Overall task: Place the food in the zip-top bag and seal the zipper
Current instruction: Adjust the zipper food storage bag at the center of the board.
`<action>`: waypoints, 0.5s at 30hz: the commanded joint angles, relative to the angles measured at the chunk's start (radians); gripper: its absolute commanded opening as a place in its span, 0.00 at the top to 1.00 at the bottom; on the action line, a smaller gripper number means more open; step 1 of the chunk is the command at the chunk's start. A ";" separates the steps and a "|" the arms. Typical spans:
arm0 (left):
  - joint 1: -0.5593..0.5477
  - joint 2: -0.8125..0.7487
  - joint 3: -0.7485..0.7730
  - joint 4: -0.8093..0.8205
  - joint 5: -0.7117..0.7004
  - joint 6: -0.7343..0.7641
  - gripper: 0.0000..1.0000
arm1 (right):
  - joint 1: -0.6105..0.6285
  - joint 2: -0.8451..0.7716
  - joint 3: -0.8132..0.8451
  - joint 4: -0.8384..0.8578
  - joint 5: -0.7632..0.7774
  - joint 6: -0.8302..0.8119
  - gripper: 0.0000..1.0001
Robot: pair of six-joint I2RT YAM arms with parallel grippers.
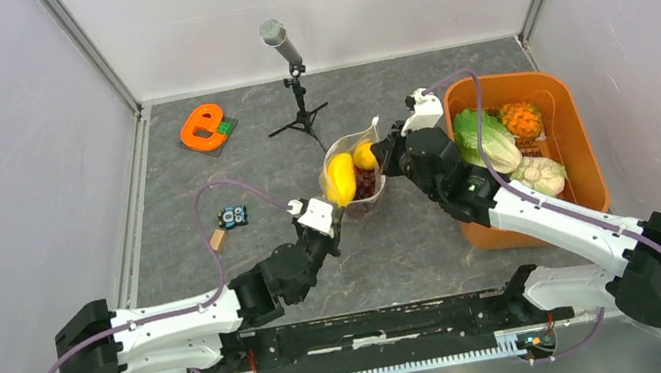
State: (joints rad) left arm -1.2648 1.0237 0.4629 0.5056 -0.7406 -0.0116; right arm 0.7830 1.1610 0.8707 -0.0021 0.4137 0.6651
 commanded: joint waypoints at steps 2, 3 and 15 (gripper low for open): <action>0.004 0.023 0.010 -0.097 0.242 -0.089 0.63 | -0.001 0.000 0.043 0.059 -0.025 0.003 1.00; 0.004 0.025 0.007 -0.099 0.246 -0.112 0.60 | -0.001 0.002 0.045 0.059 -0.028 0.003 1.00; -0.017 0.020 -0.035 -0.100 0.150 -0.185 0.29 | -0.001 0.008 0.040 0.060 -0.006 0.015 1.00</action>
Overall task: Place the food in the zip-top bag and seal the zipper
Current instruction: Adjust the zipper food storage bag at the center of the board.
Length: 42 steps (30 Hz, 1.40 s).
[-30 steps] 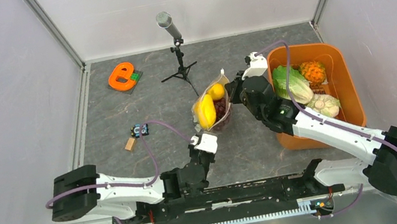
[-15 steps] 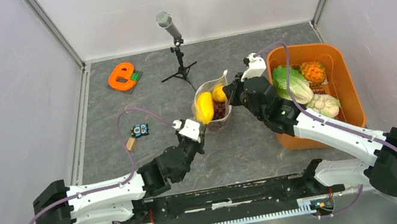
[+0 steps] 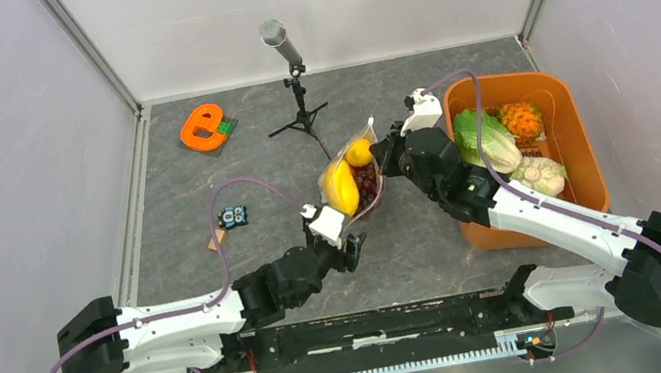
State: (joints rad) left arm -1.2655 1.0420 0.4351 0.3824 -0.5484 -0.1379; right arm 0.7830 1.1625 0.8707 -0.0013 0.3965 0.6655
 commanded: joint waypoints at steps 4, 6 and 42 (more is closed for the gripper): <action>-0.035 0.078 -0.003 0.105 -0.128 -0.048 0.28 | -0.001 0.004 0.042 0.057 0.006 0.018 1.00; -0.035 0.116 0.005 0.154 -0.181 -0.028 0.31 | -0.001 0.000 0.040 0.050 0.010 0.019 1.00; 0.149 -0.229 0.172 -0.283 0.056 0.114 0.98 | 0.000 -0.106 -0.060 0.062 -0.169 -0.141 0.93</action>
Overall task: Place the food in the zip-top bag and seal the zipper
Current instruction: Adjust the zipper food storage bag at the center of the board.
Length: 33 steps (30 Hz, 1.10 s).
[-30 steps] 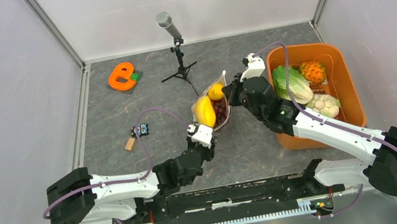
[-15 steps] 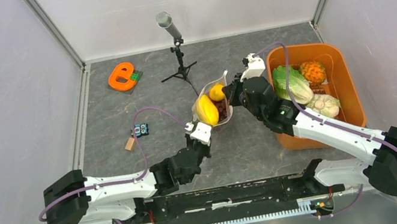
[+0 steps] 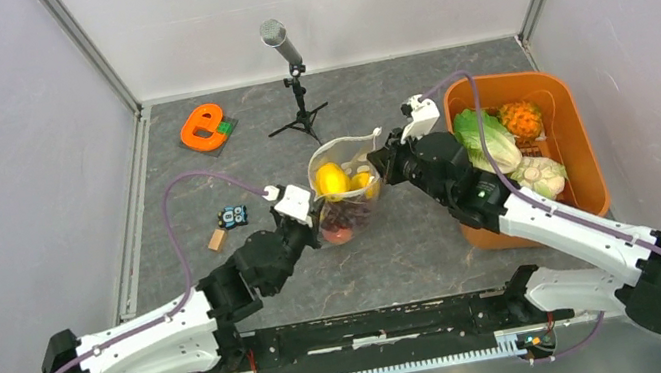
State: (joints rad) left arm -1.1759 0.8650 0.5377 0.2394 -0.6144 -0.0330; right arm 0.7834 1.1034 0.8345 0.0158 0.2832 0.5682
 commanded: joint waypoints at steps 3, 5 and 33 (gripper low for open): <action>0.087 -0.083 0.057 -0.186 0.124 0.000 0.98 | -0.001 -0.086 -0.064 0.066 -0.060 -0.046 0.93; 0.108 -0.106 0.041 -0.198 0.122 0.000 0.98 | -0.001 -0.106 -0.082 0.089 -0.080 -0.058 0.92; 0.259 -0.171 -0.013 -0.198 0.080 -0.125 0.98 | -0.363 -0.103 -0.007 0.112 -0.777 -0.609 0.29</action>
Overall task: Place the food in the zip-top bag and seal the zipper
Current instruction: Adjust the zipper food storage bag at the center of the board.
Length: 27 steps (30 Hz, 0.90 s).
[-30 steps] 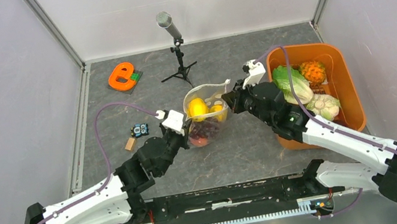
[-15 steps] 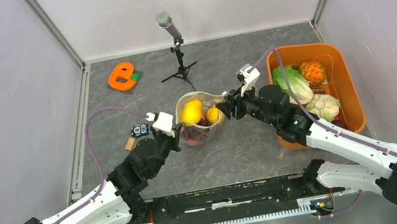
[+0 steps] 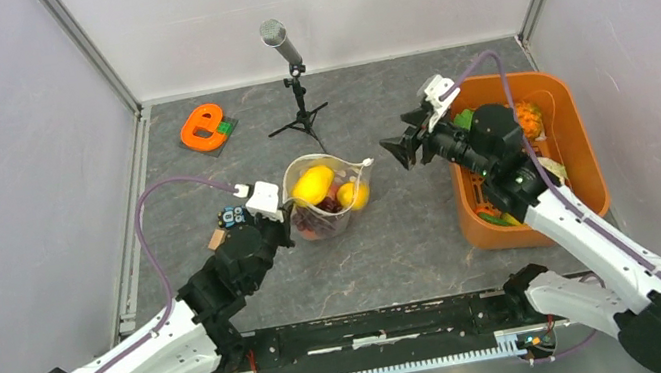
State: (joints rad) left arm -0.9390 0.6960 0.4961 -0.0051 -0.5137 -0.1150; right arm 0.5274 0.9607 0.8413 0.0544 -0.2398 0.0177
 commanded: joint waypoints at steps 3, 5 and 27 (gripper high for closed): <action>0.035 0.010 0.040 0.033 -0.014 -0.047 0.98 | -0.144 0.083 -0.035 0.083 -0.431 -0.126 0.28; 0.040 0.009 0.041 0.033 -0.008 -0.045 0.98 | -0.144 0.089 -0.093 0.117 -0.503 -0.204 0.26; 0.072 0.015 0.051 0.011 0.039 -0.069 0.98 | -0.040 0.299 -0.130 0.329 -0.661 -0.447 0.44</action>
State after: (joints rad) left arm -0.8757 0.7132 0.4969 -0.0166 -0.4881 -0.1455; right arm 0.4583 1.2484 0.6704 0.3637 -0.8726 -0.3431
